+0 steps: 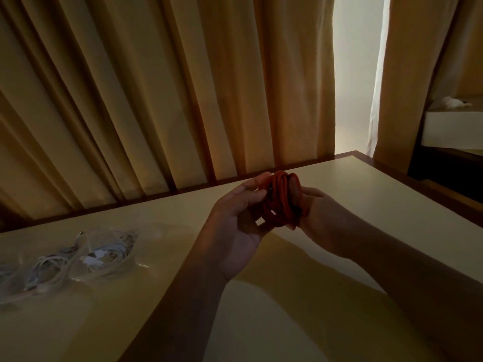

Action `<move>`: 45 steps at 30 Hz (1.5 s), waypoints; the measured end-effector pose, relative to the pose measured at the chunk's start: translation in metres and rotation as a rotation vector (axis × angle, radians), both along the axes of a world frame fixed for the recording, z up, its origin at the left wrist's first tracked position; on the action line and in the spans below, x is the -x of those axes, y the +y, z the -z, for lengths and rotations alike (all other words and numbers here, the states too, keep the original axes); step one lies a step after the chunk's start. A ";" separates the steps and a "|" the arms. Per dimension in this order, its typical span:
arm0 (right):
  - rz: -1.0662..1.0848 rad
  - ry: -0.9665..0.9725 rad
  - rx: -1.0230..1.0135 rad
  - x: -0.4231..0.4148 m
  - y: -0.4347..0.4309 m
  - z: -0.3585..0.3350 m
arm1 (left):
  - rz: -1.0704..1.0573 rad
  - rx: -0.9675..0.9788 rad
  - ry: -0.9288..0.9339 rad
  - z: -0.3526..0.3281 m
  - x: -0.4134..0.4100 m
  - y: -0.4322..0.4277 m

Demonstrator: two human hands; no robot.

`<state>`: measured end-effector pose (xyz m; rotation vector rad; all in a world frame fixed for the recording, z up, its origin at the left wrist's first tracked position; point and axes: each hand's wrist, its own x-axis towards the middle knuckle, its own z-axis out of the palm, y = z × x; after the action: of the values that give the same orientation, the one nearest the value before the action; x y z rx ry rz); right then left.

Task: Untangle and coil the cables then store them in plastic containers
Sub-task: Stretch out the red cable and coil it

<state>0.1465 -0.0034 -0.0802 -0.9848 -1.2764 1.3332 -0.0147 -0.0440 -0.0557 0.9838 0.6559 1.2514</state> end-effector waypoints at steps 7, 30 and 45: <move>-0.079 0.003 -0.018 -0.009 0.006 0.011 | -0.080 -0.266 0.297 0.005 0.002 -0.001; 0.121 -0.393 -0.308 0.008 -0.014 -0.003 | -0.386 -0.167 0.342 0.006 -0.003 0.000; -0.376 -0.259 -0.069 0.126 -0.009 -0.045 | -0.785 -0.504 1.058 -0.024 0.140 -0.039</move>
<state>0.0200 -0.0126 -0.0349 -0.9198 -1.7587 1.4637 -0.1548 -0.0830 -0.0321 1.9559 1.7161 1.5502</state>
